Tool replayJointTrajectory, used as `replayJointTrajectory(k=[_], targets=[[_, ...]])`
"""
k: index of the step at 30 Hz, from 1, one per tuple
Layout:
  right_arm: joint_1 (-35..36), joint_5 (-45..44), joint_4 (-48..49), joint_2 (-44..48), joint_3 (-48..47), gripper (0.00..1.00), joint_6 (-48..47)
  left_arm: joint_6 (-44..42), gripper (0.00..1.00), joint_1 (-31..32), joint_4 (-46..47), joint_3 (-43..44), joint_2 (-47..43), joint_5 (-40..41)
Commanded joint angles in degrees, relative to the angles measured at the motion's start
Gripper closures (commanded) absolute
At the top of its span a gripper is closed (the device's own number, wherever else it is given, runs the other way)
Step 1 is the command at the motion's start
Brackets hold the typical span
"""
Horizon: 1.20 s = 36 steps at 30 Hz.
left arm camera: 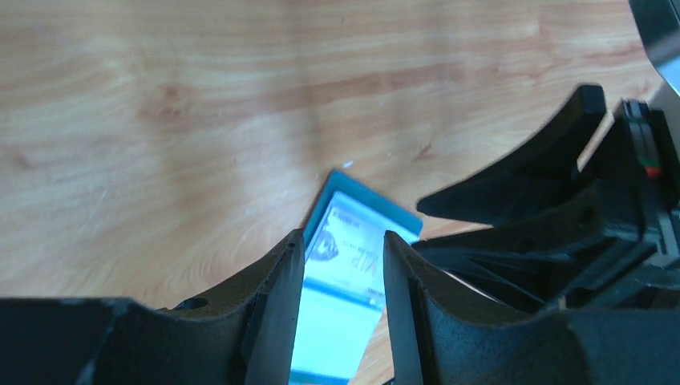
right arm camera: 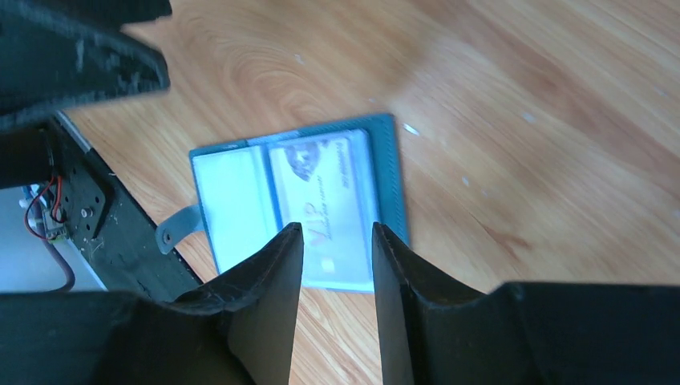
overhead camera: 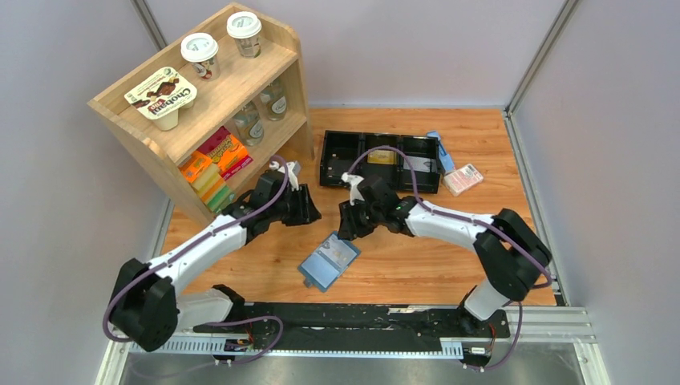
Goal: Take the credit cards out of the card holder
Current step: Remove the credit card from the card holder.
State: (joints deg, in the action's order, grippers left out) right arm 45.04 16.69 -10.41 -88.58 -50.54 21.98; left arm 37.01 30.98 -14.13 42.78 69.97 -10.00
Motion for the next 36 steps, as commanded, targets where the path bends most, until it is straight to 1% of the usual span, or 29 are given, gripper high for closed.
replayJointTrajectory(k=[1,4,6,10,13,18,22,27,32,36], targets=[[2.94,4.05,1.89,-6.07,-7.89,0.6,-5.36,2.71,0.5,0.48,-7.12,-2.87,-7.28,3.84],[4.62,2.56,0.58,-9.94,-10.89,0.58,-6.51,2.71,0.48,0.48,-9.16,-4.46,-12.56,6.65],[4.71,1.16,-0.48,-12.31,-12.12,0.57,-5.72,2.54,0.46,0.48,-9.69,-5.17,-14.42,7.1],[4.45,-3.14,-3.03,-14.17,-11.51,0.57,-3.35,2.71,0.44,0.48,-9.69,-5.43,-15.22,5.7],[3.31,-5.96,-4.17,-14.08,-9.32,0.58,-0.37,3.24,0.44,0.48,-8.81,-5.43,-14.78,3.94],[-0.03,-10.09,-4.09,-12.24,-4.13,0.58,7.02,3.85,0.44,0.48,-6.35,-4.47,-11.63,0.25],[-1.53,-13.87,-4.26,-9.08,-0.7,0.58,10.01,4.99,0.44,0.48,-5.21,-3.06,-8.19,-3.09],[-2.5,-19.58,-5.23,-5.39,2.2,0.61,14.05,7.01,0.44,1.1,-2.49,-1.92,-2.93,-7.57],[-3.2,-20.38,-4.62,-1.44,4.49,0.64,18.71,7.98,0.44,4.08,-0.64,1.33,1.91,-8.54],[-4.25,-18.98,-1.81,4.01,6.68,0.63,19.95,9.56,0.44,5.4,1.29,2.74,5.17,-8.89]])
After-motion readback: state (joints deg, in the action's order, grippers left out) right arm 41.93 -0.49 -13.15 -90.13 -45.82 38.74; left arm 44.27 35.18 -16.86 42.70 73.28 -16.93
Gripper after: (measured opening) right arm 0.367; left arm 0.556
